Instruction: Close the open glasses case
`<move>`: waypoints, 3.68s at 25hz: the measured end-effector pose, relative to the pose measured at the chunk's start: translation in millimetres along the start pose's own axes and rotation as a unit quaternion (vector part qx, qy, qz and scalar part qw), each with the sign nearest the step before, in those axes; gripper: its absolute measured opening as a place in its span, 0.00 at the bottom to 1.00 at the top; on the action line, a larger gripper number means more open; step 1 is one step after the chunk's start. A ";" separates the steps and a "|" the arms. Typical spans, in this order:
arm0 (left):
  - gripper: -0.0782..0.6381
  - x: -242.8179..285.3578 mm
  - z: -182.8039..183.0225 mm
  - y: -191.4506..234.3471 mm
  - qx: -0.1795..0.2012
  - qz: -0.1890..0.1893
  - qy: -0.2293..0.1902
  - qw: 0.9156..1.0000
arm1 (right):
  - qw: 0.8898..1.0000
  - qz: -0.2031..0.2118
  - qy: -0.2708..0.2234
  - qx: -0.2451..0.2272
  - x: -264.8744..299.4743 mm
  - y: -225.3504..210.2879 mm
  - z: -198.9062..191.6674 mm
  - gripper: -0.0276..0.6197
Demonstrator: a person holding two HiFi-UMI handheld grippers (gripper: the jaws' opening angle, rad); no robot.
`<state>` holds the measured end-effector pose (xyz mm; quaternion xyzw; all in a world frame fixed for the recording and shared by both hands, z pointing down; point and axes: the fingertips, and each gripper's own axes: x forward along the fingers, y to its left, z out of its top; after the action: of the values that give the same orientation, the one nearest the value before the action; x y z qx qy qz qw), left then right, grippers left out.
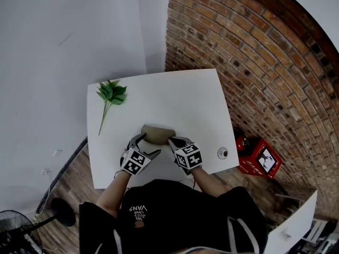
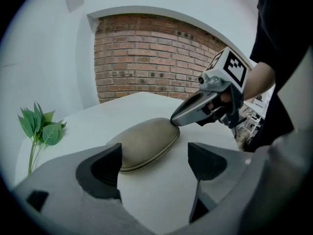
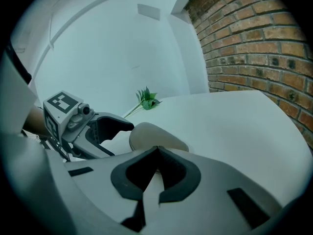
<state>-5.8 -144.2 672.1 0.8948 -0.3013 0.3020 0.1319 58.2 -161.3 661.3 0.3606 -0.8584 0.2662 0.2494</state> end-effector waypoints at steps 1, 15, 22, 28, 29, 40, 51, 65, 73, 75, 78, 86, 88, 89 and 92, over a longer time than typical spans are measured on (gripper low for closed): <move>0.70 0.6 -0.6 -0.3 0.000 -0.003 0.004 1.000 | 1.000 0.003 0.002 -0.002 0.3 0.1 -0.1 0.05; 0.74 6.1 -10.4 -4.5 0.022 0.000 0.003 1.000 | 1.000 -0.004 -0.014 0.016 -0.5 1.1 2.0 0.05; 0.74 -0.9 2.5 -2.9 0.016 0.010 -0.012 1.000 | 0.999 -0.018 -0.037 0.017 -9.1 0.0 8.1 0.05; 0.74 -8.5 7.0 -1.0 -0.001 0.022 -0.024 0.999 | 0.999 -0.022 -0.043 0.016 -16.5 -0.3 9.3 0.05; 0.74 -9.4 6.6 -1.2 -0.002 0.023 -0.025 0.999 | 0.999 -0.022 -0.044 0.015 -17.6 0.4 9.4 0.05; 0.73 -21.1 12.1 -8.7 -0.003 0.041 -0.047 0.998 | 0.998 -0.027 -0.055 0.009 -33.5 6.1 6.8 0.05; 0.56 -43.8 35.9 -25.9 -0.018 0.087 -0.110 0.990 | 0.996 -0.024 -0.087 0.005 -71.4 11.2 2.2 0.05; 0.18 -72.2 47.3 -46.3 -0.033 0.110 -0.156 0.981 | 0.991 -0.017 -0.129 0.019 -108.6 27.7 -0.9 0.04; 0.12 -89.8 49.7 -46.9 -0.006 0.069 -0.152 0.986 | 0.987 -0.051 -0.144 0.045 -107.5 41.3 -1.2 0.04; 0.12 -97.4 46.9 -45.1 0.002 0.060 -0.152 0.987 | 0.986 -0.061 -0.146 0.047 -105.6 48.9 -0.9 0.04; 0.12 -107.1 42.4 -42.5 0.010 0.045 -0.154 0.987 | 0.984 -0.076 -0.153 0.052 -102.2 59.6 0.1 0.04; 0.12 -131.8 24.5 -39.1 0.025 0.006 -0.150 0.988 | 0.977 -0.108 -0.166 0.080 -96.2 90.2 -4.1 0.04; 0.12 -136.2 17.6 -40.1 0.027 -0.004 -0.147 0.989 | 0.976 -0.115 -0.166 0.082 -95.3 97.6 -6.4 0.04; 0.12 -138.4 14.7 -40.5 0.027 -0.009 -0.147 0.989 | 0.975 -0.119 -0.166 0.083 -95.0 101.2 -7.2 0.04; 0.12 -144.6 7.5 -41.3 0.032 -0.020 -0.145 0.989 | 0.973 -0.130 -0.170 0.085 -94.3 110.9 -9.3 0.04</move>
<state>-68.7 -48.6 574.4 0.9388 -0.2896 0.1752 0.0645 35.0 -43.2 578.9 0.5286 -0.8084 0.2385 0.1009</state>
